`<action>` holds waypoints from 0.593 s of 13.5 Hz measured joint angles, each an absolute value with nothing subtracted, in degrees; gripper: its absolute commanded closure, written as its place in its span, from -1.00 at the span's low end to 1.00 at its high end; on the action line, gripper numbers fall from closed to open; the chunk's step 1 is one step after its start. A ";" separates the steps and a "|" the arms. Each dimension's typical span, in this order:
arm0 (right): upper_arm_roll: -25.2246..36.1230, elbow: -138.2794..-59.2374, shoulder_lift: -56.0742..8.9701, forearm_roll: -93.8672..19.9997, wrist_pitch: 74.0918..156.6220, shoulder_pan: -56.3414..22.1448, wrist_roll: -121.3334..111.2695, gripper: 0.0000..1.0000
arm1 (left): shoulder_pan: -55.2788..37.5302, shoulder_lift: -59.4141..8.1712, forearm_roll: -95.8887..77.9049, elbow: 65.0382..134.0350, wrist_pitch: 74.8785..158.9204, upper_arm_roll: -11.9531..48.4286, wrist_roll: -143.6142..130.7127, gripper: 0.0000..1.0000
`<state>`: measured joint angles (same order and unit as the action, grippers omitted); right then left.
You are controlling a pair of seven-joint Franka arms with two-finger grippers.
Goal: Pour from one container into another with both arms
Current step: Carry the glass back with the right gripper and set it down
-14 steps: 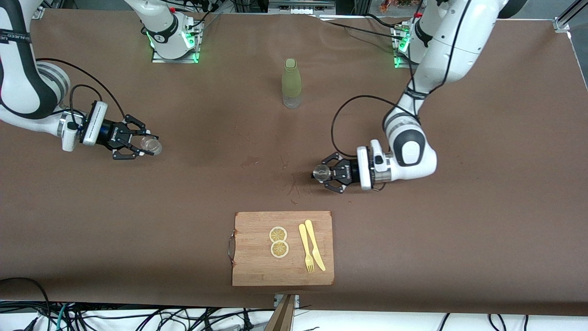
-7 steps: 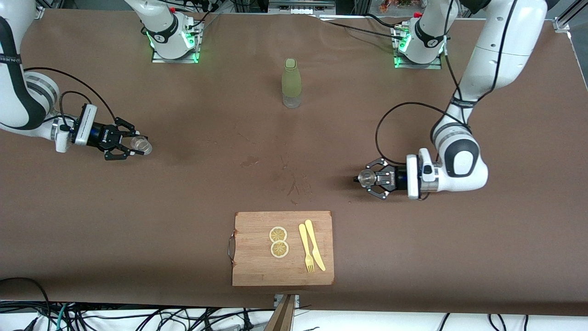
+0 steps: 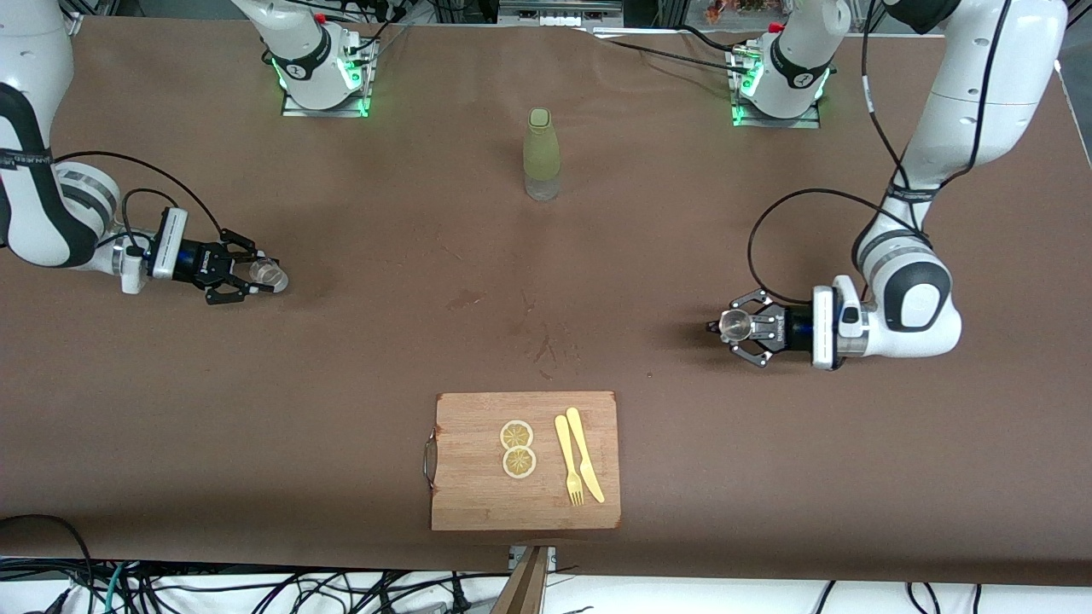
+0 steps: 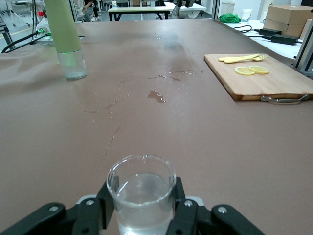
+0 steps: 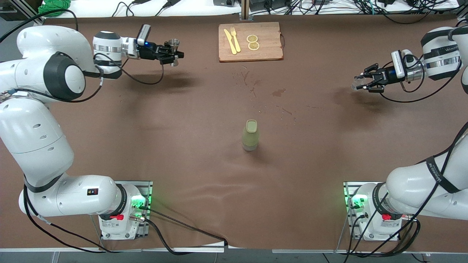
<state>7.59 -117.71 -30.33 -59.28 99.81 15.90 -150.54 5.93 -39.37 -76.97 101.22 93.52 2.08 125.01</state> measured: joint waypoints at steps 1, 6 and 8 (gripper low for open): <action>7.63 -117.29 -31.28 -59.28 99.63 16.25 -151.28 0.27 | 7.57 -39.36 -75.03 101.24 92.25 2.05 125.20 1.00; 8.36 -116.19 -34.25 -59.28 99.45 17.08 -153.11 0.25 | 15.00 -39.90 -67.51 101.72 84.92 1.06 129.66 1.00; 8.51 -115.58 -35.59 -59.28 99.45 17.26 -153.69 0.25 | 17.81 -40.42 -65.49 101.56 81.98 -0.04 131.10 1.00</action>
